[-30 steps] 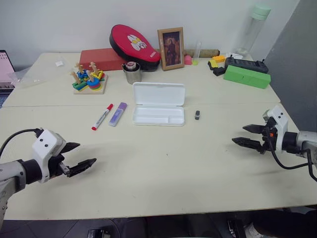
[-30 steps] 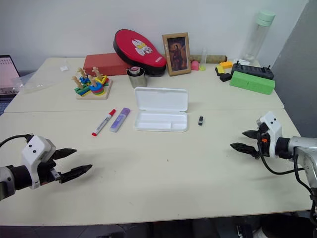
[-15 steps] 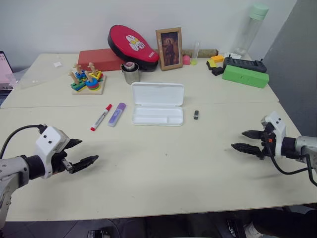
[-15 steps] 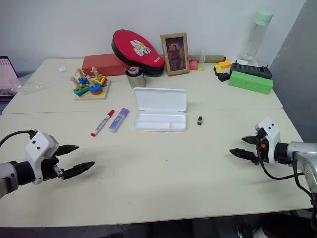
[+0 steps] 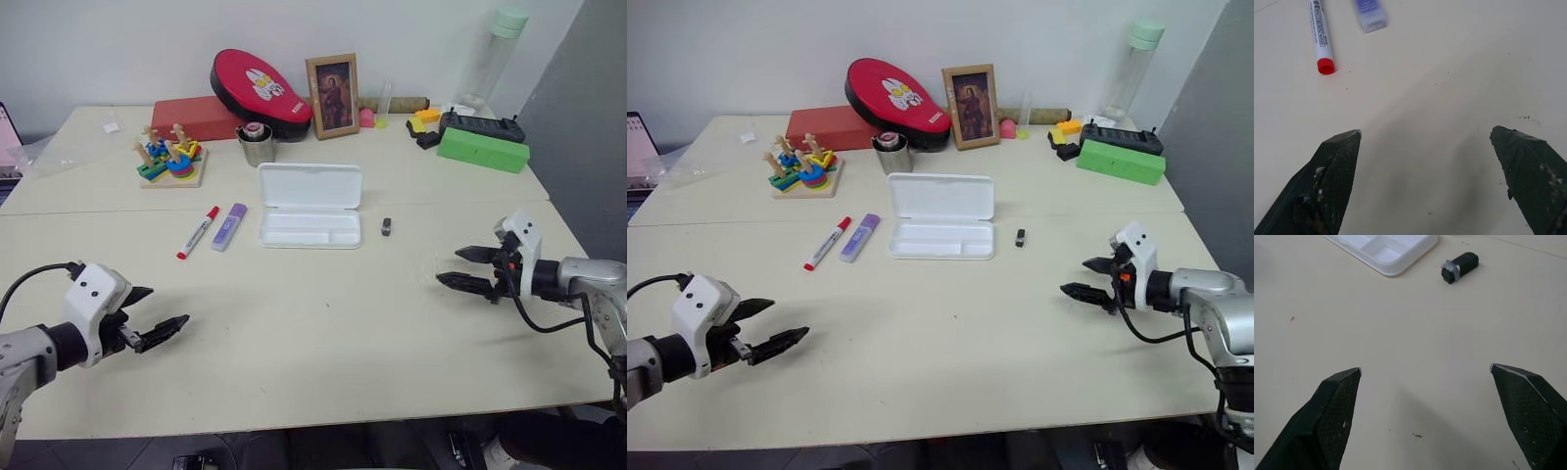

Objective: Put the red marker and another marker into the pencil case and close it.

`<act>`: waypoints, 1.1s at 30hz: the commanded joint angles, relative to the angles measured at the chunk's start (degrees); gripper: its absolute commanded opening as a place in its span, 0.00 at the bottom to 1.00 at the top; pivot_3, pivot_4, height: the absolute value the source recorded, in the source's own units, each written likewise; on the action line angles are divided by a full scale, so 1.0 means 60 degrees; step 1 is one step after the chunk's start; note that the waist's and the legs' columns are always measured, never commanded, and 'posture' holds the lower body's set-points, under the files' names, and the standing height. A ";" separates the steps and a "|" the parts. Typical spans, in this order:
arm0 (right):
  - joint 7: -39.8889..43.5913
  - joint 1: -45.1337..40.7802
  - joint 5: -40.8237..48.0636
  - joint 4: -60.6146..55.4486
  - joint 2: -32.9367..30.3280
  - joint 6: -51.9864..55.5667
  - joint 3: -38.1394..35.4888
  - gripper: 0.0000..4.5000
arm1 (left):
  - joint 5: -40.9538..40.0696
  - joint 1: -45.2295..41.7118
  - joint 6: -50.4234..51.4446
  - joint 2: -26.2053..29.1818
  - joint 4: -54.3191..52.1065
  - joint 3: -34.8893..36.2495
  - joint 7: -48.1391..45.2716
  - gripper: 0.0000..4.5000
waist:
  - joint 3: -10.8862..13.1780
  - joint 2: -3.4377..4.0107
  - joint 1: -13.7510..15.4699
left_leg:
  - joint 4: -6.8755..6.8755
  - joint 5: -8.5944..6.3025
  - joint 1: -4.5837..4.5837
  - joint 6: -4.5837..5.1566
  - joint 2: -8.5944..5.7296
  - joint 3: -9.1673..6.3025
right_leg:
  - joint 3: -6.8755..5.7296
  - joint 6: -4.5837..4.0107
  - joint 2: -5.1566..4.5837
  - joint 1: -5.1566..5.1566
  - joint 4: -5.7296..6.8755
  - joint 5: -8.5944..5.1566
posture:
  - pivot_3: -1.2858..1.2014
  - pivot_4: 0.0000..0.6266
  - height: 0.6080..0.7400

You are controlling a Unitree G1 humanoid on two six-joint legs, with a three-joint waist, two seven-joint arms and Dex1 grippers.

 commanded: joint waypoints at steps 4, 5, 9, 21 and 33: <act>0.0380 -0.1987 -0.0268 0.0194 0.1322 -0.0633 0.1421 0.98 | -0.0763 -0.0665 0.0078 -0.0742 -0.0819 0.0126 0.0516 1.00 | 0.0000 0.0000 -0.0051 | 0.0002 0.0000 0.0009 0.0000 0.0004 -0.0001 | -0.0002 0.0008 0.0004 0.0003 0.0009 0.0005 | 0.52 0.24 1.00; 0.0405 -0.2323 -0.0482 0.0477 0.1603 -0.0763 0.1762 0.98 | -0.0853 -0.0920 0.0065 -0.0959 -0.0937 -0.0059 0.0666 1.00 | 0.0000 0.0000 -0.0045 | 0.0003 0.0001 0.0008 0.0000 0.0005 -0.0004 | -0.0005 0.0014 0.0007 0.0003 0.0012 0.0008 | 0.52 0.24 1.00; 0.0408 -0.3850 -0.1795 0.2598 0.2871 -0.1909 0.3146 0.98 | -0.1118 -0.1957 0.0133 -0.1874 -0.1450 -0.1025 0.1254 1.00 | -0.0001 -0.0002 0.0015 | 0.0012 0.0001 0.0003 -0.0001 -0.0003 -0.0011 | -0.0007 0.0000 0.0004 0.0015 0.0006 0.0044 | 0.52 0.24 1.00; 0.0918 -0.6725 -0.4442 0.9370 0.5291 -0.5093 0.4429 0.95 | -0.0806 -0.3623 -0.0553 -0.3862 -0.1913 -0.2855 0.2754 1.00 | -0.0003 -0.0003 0.0000 | 0.0018 0.0003 -0.0008 -0.0002 -0.0004 -0.0062 | -0.0055 -0.0005 0.0007 0.0027 0.0018 0.0059 | 0.52 0.24 1.00; 0.0780 -0.7387 -0.5194 1.0904 0.5944 -0.5998 0.3934 0.33 | -0.0729 -0.4107 -0.0902 -0.4407 -0.1830 -0.3148 0.3473 1.00 | -0.0004 -0.0003 -0.0017 | 0.0027 0.0004 -0.0005 -0.0003 -0.0007 -0.0086 | -0.0077 -0.0006 0.0008 0.0045 0.0027 0.0059 | 0.52 0.24 1.00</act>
